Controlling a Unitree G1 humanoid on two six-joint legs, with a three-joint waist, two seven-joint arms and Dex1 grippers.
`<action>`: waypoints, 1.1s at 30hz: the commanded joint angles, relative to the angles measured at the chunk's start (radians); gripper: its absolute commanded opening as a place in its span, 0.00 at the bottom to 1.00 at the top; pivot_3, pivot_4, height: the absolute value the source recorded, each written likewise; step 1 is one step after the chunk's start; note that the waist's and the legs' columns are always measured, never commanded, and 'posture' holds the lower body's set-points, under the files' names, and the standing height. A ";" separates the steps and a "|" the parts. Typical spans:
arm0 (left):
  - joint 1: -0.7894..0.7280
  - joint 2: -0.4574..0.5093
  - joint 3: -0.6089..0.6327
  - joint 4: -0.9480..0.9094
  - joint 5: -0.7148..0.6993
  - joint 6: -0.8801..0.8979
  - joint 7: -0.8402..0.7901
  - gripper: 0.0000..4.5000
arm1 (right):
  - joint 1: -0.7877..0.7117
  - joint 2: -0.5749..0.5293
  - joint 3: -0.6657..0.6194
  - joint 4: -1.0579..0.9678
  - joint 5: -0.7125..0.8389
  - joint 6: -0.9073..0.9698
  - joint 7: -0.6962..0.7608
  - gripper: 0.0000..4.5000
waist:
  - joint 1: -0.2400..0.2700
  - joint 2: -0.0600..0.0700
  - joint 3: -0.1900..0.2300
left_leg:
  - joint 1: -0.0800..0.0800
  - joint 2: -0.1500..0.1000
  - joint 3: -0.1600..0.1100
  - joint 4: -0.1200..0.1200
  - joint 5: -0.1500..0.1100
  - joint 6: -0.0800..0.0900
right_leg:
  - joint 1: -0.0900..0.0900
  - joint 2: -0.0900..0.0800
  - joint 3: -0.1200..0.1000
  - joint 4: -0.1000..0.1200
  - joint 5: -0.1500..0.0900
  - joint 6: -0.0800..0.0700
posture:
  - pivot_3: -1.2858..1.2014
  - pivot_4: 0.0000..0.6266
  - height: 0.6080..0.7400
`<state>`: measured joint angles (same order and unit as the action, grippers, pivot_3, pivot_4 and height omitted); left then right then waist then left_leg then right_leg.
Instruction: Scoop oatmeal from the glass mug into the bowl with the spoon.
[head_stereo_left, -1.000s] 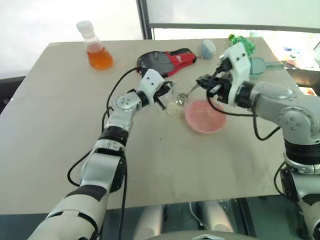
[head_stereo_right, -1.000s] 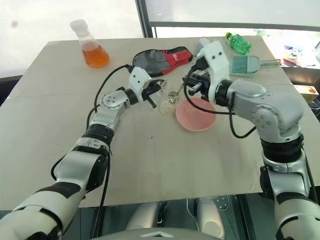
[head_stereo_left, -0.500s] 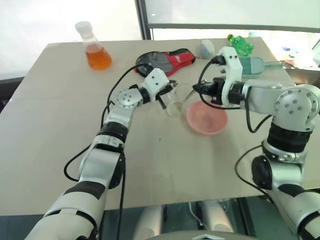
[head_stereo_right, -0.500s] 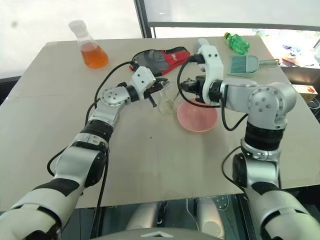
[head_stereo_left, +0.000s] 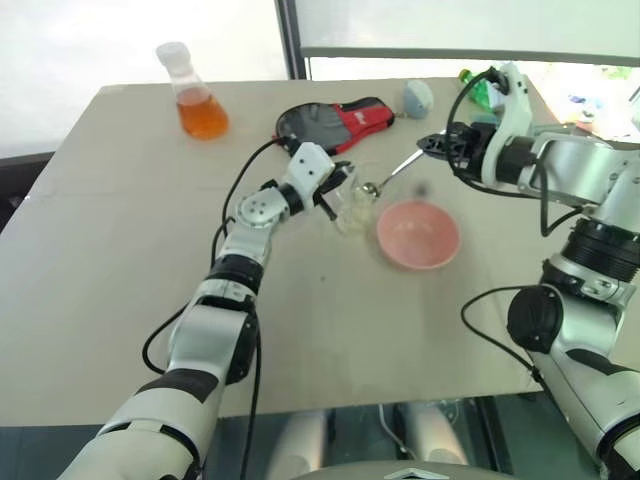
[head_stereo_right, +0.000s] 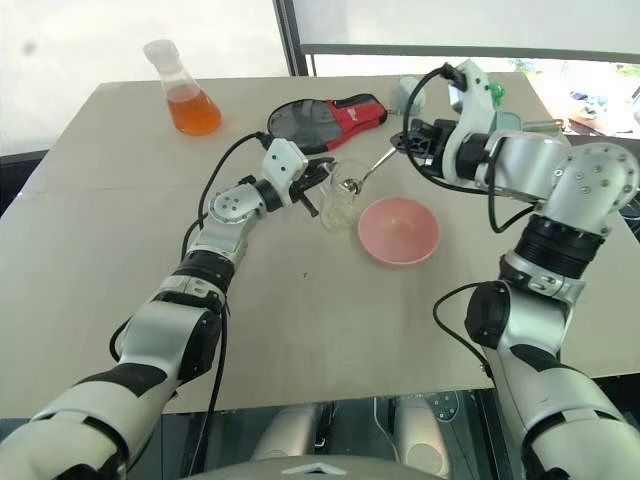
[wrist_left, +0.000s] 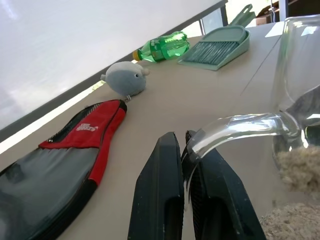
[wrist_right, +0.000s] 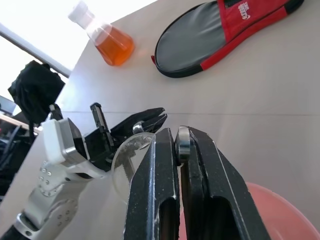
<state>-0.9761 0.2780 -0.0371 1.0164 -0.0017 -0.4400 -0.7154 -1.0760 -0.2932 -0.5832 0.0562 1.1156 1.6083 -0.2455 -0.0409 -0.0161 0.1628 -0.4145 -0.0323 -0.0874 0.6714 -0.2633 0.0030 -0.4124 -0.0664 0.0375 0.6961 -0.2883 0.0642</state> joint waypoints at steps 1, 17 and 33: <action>-0.003 -0.031 0.015 0.026 -0.025 -0.005 -0.023 0.01 | -0.022 -0.034 -0.062 0.026 0.134 0.006 -0.111 0.00 | 0.000 0.000 0.000 | 0.000 0.000 0.000 0.000 0.000 0.000 | 0.000 0.000 0.000 0.000 0.000 0.000 | 0.52 0.24 1.00; -0.042 -0.088 0.037 0.110 -0.005 -0.100 0.037 0.01 | 0.174 -0.128 0.050 0.000 0.857 -0.401 -0.643 0.00 | -0.007 0.000 0.000 | -0.001 0.001 0.003 0.000 0.001 0.003 | 0.000 -0.002 0.001 0.000 0.000 0.000 | 0.52 0.24 1.00; -0.036 -0.069 0.047 0.154 0.000 -0.126 0.055 0.01 | 0.237 -0.070 0.015 -0.079 0.857 -0.467 -0.625 0.00 | -0.007 0.000 0.000 | -0.001 0.001 0.003 0.000 0.002 0.004 | 0.000 -0.001 0.001 0.000 0.000 0.001 | 0.52 0.24 1.00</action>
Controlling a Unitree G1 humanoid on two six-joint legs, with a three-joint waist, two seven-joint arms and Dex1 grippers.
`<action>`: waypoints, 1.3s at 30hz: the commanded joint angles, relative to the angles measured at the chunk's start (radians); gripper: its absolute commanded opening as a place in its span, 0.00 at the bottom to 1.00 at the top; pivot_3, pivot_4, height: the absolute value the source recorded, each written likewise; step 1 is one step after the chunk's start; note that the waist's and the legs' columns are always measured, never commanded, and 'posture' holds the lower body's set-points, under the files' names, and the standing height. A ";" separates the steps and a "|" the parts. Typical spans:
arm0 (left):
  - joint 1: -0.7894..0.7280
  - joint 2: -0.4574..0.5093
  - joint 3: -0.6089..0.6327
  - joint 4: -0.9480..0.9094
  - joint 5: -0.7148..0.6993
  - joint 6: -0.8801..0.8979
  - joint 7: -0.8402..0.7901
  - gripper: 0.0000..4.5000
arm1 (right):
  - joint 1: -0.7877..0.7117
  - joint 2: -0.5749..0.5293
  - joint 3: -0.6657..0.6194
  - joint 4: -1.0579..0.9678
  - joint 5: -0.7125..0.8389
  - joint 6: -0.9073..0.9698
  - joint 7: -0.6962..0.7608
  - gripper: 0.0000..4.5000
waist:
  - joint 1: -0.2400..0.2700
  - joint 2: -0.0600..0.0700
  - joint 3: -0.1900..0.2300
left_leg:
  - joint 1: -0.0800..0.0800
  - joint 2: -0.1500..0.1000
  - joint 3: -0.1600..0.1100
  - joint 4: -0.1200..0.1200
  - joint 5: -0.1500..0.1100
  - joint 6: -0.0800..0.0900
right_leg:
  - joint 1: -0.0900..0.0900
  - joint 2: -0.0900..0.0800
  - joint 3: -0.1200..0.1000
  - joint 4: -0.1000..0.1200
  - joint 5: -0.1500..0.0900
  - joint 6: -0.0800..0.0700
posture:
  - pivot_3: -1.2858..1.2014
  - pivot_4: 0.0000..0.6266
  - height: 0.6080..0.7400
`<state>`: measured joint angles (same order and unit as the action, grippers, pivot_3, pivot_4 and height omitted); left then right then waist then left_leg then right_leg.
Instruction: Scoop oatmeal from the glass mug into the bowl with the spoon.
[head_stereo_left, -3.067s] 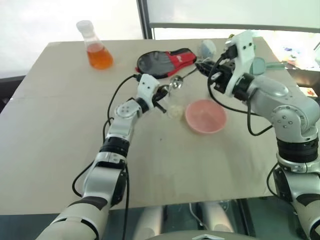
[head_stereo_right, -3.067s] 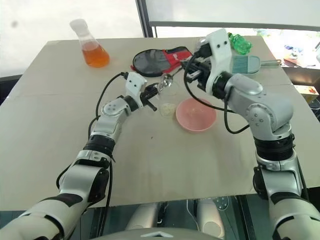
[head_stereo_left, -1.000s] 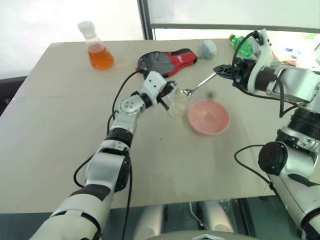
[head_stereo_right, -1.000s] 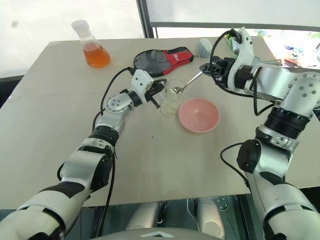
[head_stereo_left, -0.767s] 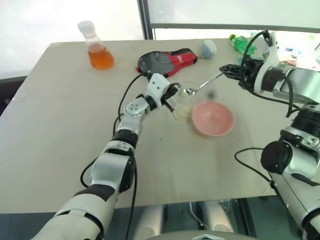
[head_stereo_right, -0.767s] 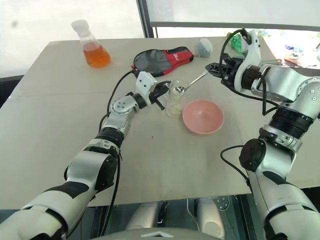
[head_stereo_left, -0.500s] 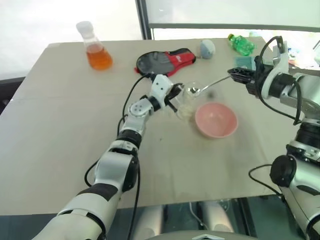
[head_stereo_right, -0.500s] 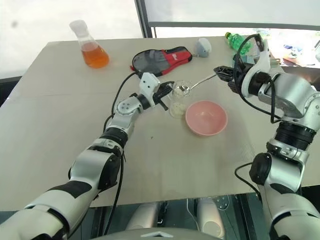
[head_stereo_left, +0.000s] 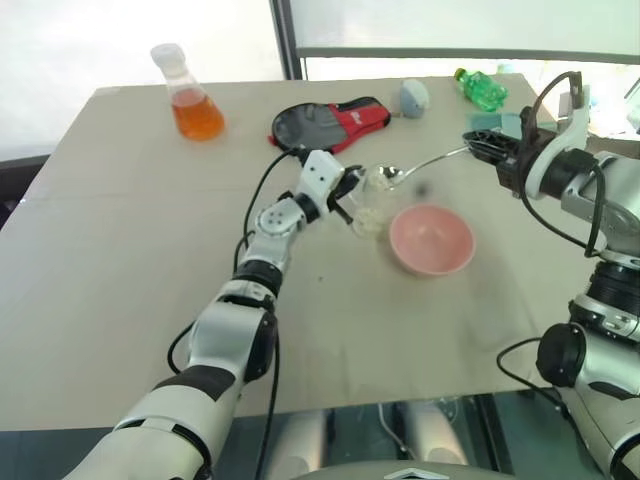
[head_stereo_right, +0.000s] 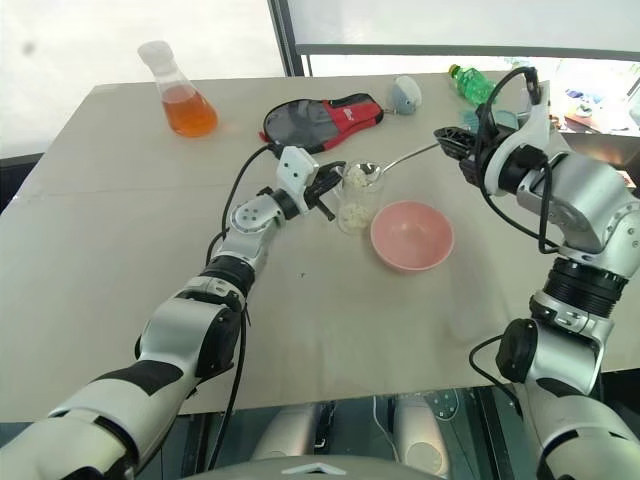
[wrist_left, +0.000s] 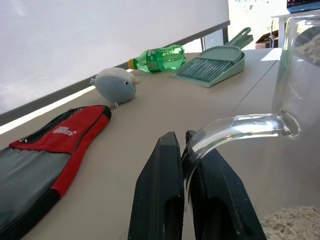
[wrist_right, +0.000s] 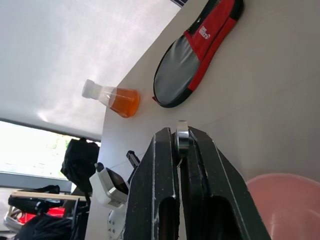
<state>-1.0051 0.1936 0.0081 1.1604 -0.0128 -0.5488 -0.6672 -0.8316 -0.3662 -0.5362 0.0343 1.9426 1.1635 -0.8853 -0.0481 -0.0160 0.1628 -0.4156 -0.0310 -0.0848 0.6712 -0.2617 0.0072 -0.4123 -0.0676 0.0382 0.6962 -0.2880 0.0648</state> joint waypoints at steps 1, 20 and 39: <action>-0.005 0.015 0.004 0.013 0.011 -0.017 0.011 0.01 | -0.004 0.006 -0.033 -0.064 0.030 -0.022 0.017 0.00 | 0.000 0.000 0.000 | 0.000 0.000 0.000 0.000 0.000 0.000 | 0.000 0.000 0.000 0.000 0.000 0.000 | 0.52 0.24 1.00; 0.003 0.015 0.022 0.050 0.010 0.000 0.037 0.01 | 0.062 0.130 -0.053 -0.222 0.030 -0.128 -0.033 0.00 | -0.002 0.000 0.000 | 0.001 0.000 0.000 0.000 0.000 0.000 | 0.000 0.001 0.001 0.001 0.000 0.000 | 0.52 0.24 1.00; -0.021 0.006 0.010 0.093 0.027 0.016 0.052 0.01 | 0.243 0.252 0.002 -0.590 0.030 -0.454 -0.210 0.00 | -0.010 0.000 -0.001 | 0.002 -0.001 -0.001 0.000 0.000 0.000 | 0.001 0.001 0.001 0.001 0.000 0.000 | 0.52 0.24 1.00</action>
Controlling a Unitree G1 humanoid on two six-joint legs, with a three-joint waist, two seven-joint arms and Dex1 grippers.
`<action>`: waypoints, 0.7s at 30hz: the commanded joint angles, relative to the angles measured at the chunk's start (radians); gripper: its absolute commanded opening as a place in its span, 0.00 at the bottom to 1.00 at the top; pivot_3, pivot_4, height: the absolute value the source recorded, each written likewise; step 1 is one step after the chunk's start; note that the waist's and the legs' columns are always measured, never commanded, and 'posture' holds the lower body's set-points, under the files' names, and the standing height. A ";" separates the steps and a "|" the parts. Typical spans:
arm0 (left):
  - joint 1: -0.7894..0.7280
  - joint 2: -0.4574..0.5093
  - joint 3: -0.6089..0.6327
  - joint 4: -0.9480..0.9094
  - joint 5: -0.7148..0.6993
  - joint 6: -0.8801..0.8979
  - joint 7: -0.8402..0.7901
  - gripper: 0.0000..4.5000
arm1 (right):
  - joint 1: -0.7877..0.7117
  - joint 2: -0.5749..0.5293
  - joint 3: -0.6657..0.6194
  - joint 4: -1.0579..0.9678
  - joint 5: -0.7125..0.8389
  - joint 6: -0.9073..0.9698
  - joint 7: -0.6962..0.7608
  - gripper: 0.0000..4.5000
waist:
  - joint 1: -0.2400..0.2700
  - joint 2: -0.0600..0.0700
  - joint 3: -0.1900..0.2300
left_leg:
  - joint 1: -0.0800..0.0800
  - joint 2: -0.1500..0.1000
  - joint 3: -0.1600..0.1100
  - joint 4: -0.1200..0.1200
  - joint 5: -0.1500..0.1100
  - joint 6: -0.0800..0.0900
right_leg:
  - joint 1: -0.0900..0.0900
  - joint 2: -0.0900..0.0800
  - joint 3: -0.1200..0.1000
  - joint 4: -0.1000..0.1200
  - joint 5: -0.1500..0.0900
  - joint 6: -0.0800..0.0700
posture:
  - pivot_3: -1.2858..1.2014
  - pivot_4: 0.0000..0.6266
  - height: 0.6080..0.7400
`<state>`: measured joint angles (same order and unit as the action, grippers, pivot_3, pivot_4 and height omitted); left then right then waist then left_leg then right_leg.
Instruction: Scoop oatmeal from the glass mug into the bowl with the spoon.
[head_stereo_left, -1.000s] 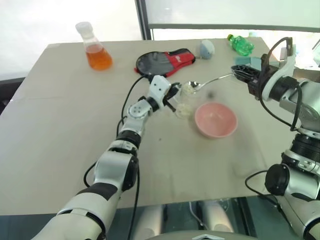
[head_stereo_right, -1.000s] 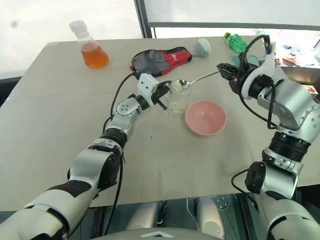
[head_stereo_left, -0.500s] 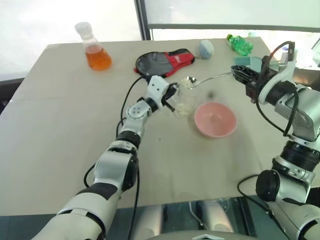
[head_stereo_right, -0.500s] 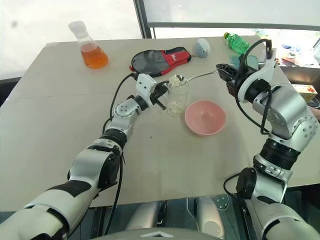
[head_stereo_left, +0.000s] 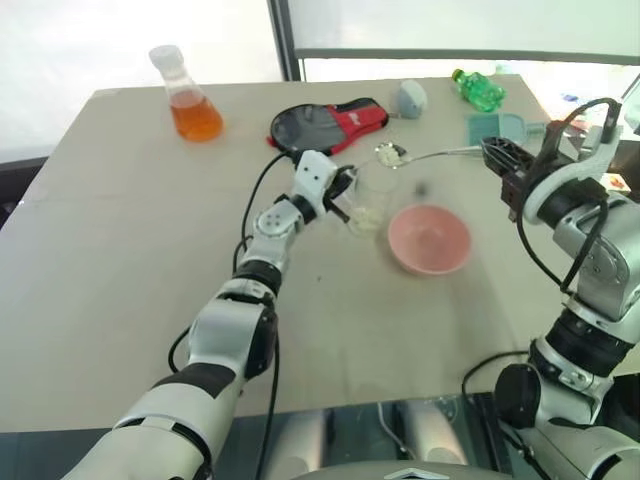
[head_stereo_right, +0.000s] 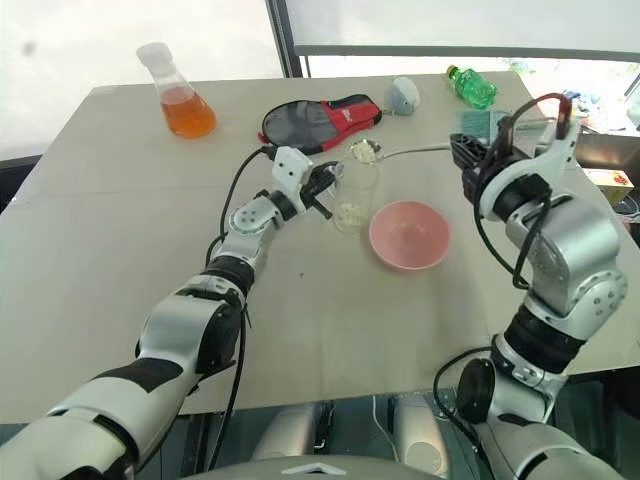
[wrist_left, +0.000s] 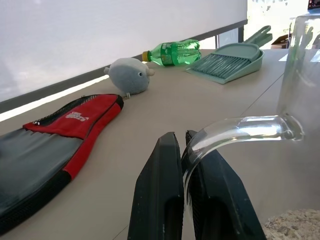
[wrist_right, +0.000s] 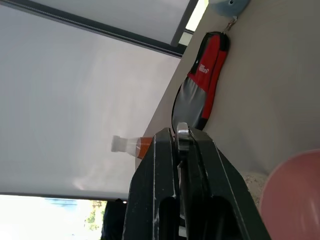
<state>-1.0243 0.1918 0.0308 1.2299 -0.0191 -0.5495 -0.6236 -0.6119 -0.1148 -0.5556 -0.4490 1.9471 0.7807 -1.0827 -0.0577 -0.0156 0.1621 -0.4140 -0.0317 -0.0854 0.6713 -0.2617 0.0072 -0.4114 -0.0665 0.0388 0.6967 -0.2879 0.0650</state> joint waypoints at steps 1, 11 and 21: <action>-0.003 0.008 -0.013 0.024 0.034 0.017 0.009 0.01 | 0.035 -0.001 0.029 -0.123 0.025 -0.089 -0.015 0.00 | 0.000 0.000 0.000 | 0.000 0.000 0.000 0.000 0.000 0.000 | 0.000 0.000 0.000 0.000 0.000 0.000 | 0.52 0.24 1.00; -0.007 -0.002 -0.018 0.039 0.049 0.025 0.011 0.01 | 0.352 -0.087 0.126 -0.374 0.025 -0.371 -0.001 0.00 | 0.000 0.000 0.000 | 0.001 0.000 0.000 0.000 0.000 0.000 | 0.002 0.000 0.000 -0.001 0.000 0.001 | 0.52 0.24 1.00; -0.006 -0.008 -0.016 0.038 0.048 0.025 0.000 0.01 | 0.573 -0.407 0.100 -0.285 0.025 -0.316 0.198 0.00 | 0.011 -0.001 -0.001 | 0.007 -0.001 0.001 0.000 0.000 0.001 | 0.008 0.002 0.002 -0.002 0.001 0.002 | 0.52 0.24 1.00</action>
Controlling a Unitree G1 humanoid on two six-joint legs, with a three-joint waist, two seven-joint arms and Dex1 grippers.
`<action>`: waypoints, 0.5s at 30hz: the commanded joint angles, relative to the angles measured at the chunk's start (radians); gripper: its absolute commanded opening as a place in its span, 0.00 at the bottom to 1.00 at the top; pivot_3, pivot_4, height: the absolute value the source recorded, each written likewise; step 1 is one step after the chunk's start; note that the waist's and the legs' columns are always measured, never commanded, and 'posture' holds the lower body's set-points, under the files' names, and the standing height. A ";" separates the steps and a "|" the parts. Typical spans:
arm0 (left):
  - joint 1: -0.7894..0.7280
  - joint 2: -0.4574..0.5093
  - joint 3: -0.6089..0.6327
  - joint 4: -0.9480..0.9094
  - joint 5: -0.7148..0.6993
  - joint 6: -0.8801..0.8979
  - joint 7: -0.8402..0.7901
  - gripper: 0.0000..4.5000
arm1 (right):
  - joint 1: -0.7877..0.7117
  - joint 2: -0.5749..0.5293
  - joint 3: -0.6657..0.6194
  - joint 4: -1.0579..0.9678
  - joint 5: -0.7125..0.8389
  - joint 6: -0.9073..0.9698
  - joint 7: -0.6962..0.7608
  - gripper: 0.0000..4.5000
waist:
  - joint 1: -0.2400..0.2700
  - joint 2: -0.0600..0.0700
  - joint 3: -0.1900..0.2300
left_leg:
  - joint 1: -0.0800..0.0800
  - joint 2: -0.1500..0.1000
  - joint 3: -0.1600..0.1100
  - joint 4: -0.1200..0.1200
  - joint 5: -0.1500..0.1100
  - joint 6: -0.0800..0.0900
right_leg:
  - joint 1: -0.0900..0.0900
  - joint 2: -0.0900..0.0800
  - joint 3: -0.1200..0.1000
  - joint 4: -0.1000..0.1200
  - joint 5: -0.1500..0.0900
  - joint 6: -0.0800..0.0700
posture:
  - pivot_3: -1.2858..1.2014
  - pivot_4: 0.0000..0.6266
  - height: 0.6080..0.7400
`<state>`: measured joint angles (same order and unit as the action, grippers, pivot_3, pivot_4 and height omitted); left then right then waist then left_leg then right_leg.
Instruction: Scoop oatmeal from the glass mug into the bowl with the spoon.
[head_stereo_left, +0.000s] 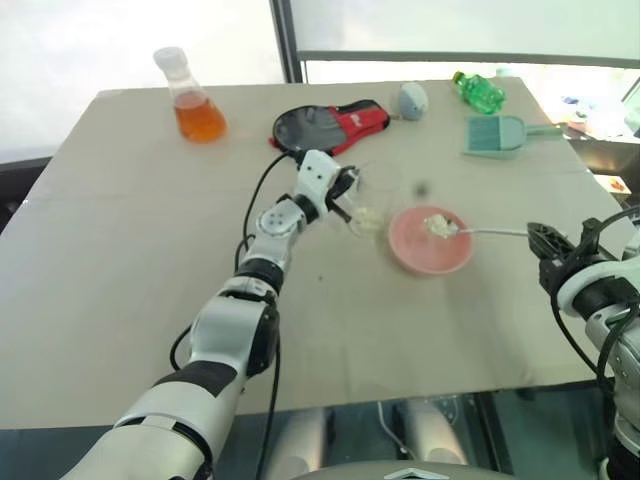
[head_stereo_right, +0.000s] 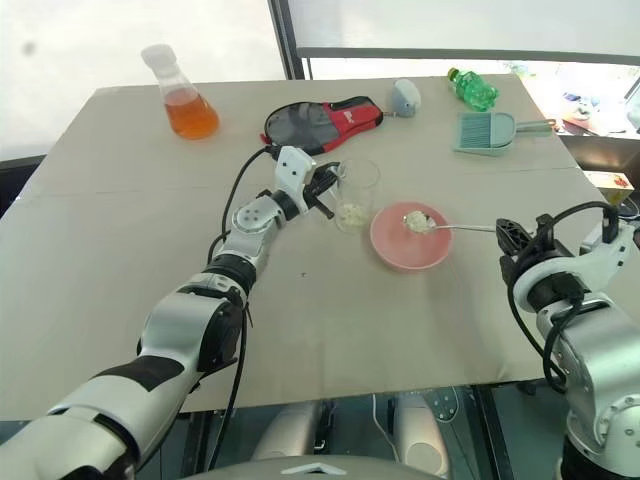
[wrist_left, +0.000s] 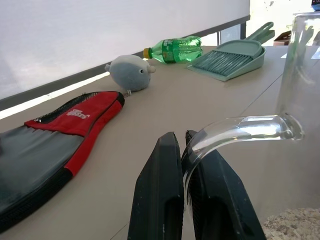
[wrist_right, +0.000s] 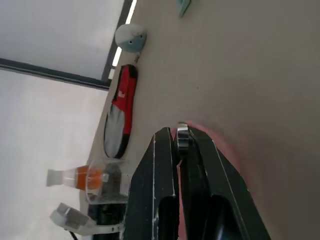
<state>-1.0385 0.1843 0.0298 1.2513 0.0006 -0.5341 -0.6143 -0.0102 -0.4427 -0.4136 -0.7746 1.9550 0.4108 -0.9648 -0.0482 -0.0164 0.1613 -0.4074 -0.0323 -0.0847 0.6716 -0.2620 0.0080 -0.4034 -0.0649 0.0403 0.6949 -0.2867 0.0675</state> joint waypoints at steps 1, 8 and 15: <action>0.009 0.002 -0.014 0.016 0.028 0.009 -0.011 0.01 | -0.046 -0.125 -0.044 0.067 0.017 0.085 0.099 0.00 | 0.005 0.000 0.001 | 0.003 0.000 0.000 0.000 0.000 0.000 | 0.003 0.000 0.000 0.000 0.000 0.000 | 0.52 0.24 1.00; 0.019 0.016 -0.009 0.010 0.028 0.003 -0.016 0.01 | -0.145 -0.467 0.003 0.194 0.017 0.351 0.323 0.00 | 0.008 0.000 0.001 | 0.009 0.001 0.000 -0.002 0.000 0.000 | 0.010 0.001 0.000 -0.002 0.000 0.000 | 0.52 0.24 1.00; 0.023 0.023 -0.006 0.007 0.026 0.001 -0.014 0.01 | -0.292 -0.801 0.120 0.252 -0.072 0.508 0.459 0.00 | 0.007 -0.001 0.001 | 0.008 0.003 0.000 -0.002 -0.001 0.001 | 0.010 0.001 0.000 -0.006 0.000 0.000 | 0.52 0.24 1.00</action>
<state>-1.0347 0.1902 0.0308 1.2553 0.0043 -0.5329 -0.6284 -0.2651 -1.2089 -0.3093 -0.5212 1.9274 0.9048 -0.5383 -0.0409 -0.0175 0.1624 -0.3990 -0.0290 -0.0852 0.6695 -0.2626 0.0088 -0.3929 -0.0641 0.0396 0.6890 -0.2869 0.0677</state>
